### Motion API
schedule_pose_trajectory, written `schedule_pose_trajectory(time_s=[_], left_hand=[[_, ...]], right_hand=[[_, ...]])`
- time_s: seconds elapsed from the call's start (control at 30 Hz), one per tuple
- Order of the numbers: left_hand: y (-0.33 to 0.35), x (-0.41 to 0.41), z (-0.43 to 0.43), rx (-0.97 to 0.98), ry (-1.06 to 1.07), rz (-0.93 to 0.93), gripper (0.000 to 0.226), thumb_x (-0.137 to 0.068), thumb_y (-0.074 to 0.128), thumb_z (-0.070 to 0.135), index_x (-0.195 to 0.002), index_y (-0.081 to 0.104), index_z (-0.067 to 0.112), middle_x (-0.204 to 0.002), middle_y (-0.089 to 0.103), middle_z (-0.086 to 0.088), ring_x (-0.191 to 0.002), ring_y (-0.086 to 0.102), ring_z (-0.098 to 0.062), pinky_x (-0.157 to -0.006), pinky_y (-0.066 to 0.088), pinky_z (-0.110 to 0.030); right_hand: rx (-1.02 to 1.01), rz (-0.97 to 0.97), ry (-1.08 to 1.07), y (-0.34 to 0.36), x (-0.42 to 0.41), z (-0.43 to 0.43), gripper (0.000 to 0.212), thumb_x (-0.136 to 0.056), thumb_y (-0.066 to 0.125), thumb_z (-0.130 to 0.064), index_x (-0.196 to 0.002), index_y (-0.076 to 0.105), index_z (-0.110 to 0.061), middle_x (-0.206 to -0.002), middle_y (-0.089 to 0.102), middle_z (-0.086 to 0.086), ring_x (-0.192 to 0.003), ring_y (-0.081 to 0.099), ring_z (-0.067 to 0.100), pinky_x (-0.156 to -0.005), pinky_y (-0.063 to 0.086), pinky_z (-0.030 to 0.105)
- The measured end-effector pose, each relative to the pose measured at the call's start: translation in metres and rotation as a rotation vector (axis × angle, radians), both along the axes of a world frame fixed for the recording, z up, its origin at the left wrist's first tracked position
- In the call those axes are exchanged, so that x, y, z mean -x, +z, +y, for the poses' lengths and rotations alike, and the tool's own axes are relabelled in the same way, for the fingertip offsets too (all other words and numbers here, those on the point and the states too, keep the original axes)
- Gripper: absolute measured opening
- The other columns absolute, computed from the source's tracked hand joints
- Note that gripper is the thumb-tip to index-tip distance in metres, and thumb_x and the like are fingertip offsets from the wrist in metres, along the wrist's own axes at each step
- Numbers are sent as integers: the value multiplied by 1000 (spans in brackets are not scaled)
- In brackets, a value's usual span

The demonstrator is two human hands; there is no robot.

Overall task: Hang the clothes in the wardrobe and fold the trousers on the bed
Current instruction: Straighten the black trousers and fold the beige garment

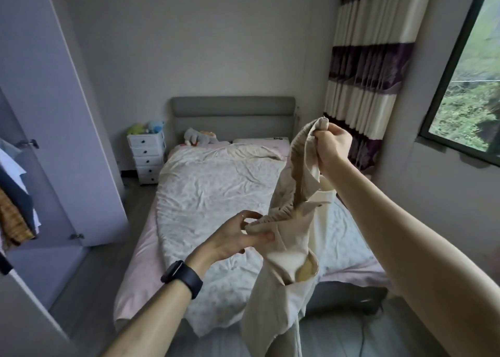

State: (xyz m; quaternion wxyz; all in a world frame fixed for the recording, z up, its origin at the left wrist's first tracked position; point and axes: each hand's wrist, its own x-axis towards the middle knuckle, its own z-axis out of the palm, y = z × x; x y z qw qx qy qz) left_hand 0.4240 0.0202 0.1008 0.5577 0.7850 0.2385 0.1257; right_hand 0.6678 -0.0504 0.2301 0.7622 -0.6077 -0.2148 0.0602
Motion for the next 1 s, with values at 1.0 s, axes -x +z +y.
schedule_pose_trajectory(time_s=[1.0], left_hand=[[98, 51, 85, -1222, 595, 8, 34, -105, 44, 41, -120, 66, 20, -106, 70, -23, -99, 62, -46, -78, 53, -51]], right_hand=[[424, -549, -267, -62, -35, -77, 32, -95, 53, -49, -115, 71, -31, -87, 66, -12, -88, 64, 11, -77, 45, 24]])
